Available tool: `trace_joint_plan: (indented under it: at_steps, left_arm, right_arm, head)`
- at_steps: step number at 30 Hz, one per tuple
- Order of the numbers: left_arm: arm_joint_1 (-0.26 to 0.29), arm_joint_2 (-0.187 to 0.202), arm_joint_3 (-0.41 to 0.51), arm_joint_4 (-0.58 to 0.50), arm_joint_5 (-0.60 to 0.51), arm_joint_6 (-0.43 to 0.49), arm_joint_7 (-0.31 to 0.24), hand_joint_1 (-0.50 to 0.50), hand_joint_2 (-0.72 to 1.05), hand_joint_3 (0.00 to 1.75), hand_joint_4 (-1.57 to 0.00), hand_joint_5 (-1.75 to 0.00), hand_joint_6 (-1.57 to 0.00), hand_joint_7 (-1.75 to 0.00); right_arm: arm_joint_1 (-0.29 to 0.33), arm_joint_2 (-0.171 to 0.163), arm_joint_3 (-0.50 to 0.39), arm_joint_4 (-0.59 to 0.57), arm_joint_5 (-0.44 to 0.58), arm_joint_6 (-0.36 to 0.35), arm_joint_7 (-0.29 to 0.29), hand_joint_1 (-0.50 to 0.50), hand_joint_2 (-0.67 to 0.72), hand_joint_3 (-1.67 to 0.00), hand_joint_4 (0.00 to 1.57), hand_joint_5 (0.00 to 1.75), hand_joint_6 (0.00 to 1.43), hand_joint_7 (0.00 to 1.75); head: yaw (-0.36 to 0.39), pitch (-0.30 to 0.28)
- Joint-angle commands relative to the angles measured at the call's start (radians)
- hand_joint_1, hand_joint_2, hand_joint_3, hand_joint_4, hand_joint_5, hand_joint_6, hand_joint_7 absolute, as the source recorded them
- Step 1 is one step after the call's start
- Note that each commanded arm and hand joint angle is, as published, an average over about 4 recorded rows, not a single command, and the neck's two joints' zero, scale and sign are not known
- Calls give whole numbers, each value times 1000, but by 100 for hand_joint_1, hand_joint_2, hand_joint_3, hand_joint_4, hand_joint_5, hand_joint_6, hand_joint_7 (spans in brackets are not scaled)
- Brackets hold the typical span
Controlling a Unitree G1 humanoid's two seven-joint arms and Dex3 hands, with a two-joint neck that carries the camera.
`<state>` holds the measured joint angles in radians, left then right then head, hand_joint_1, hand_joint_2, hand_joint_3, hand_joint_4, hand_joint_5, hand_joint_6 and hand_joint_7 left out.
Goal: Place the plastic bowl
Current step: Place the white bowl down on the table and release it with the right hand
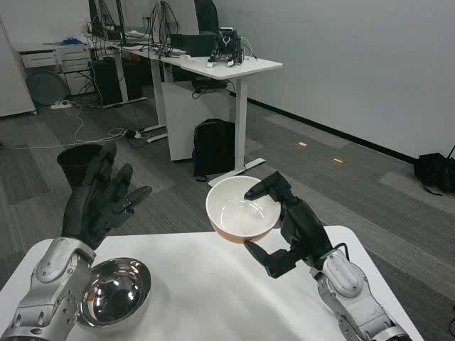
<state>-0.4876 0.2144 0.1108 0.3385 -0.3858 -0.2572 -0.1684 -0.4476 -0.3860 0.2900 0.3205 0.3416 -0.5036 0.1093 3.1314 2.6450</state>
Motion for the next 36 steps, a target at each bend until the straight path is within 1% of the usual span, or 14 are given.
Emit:
trace_joint_plan:
  at_steps: [1, 5, 7, 16, 20, 24, 26, 28, 31, 33, 36]
  left_arm:
    - [44, 3, 6, -33, -21, -51, 0, -34, 78, 9, -26, 0, -5, 0]
    - [43, 3, 6, -32, -21, -51, 0, -34, 78, 0, -27, 0, -5, 0]
    - [43, 3, 6, -31, -21, -51, 0, -33, 78, 2, -28, 0, -5, 0]
    - [43, 3, 9, -32, -21, -51, -2, -32, 78, 0, -26, 0, -5, 0]
    - [46, 3, 13, -33, -22, -51, -2, -32, 78, 0, -30, 0, -5, 0]
    - [46, 3, 13, -33, -22, -51, -2, -30, 78, 0, -30, 0, -5, 0]
    - [46, 3, 13, -32, -22, -51, -2, -31, 78, 4, -30, 0, -5, 0]
    - [46, 3, 13, -30, -23, -52, -2, -31, 78, 4, -30, 0, -5, 0]
    - [46, 3, 15, -27, -24, -51, -2, -30, 78, 0, -28, 0, -5, 0]
    - [46, 3, 15, -27, -24, -51, -2, -30, 78, 0, -27, 0, -5, 0]
    - [44, 3, 13, -24, -24, -51, -2, -30, 78, 0, -30, 0, -5, 0]
  right_arm:
    - [12, -15, -2, -36, 27, -14, -16, -42, -54, -151, 157, 78, 123, 147]
    - [12, -14, -1, -35, 27, -15, -16, -42, -54, -151, 157, 78, 124, 150]
    - [12, -14, -1, -35, 27, -15, -16, -42, -54, -151, 157, 78, 126, 147]
    - [12, -8, 0, -38, 27, -15, -16, -42, -54, -151, 157, 78, 126, 147]
    - [12, -4, 0, -39, 27, -13, -16, -42, -54, -151, 157, 78, 126, 147]
    - [13, -4, 0, -40, 23, -13, -16, -42, -54, -151, 157, 78, 126, 147]
    - [17, -4, 1, -40, 19, -9, -16, -42, -54, -151, 157, 78, 126, 147]
    - [32, -6, 2, -39, 7, -3, -16, -42, -54, -151, 157, 78, 126, 147]
    - [81, -11, 1, -36, -22, 25, -16, -42, -54, -151, 157, 78, 126, 147]
    - [109, -13, -1, -34, -39, 43, -16, -42, -54, -151, 157, 78, 126, 147]
    - [139, -17, -2, -21, -60, 50, -16, -42, -54, -151, 157, 78, 126, 147]
  head:
    - [28, -3]
    - [17, -1]
    - [17, 1]
    - [18, 8]
    - [19, 10]
    - [19, 10]
    - [22, 8]
    - [24, 0]
    - [23, -10]
    - [23, -9]
    - [18, 0]
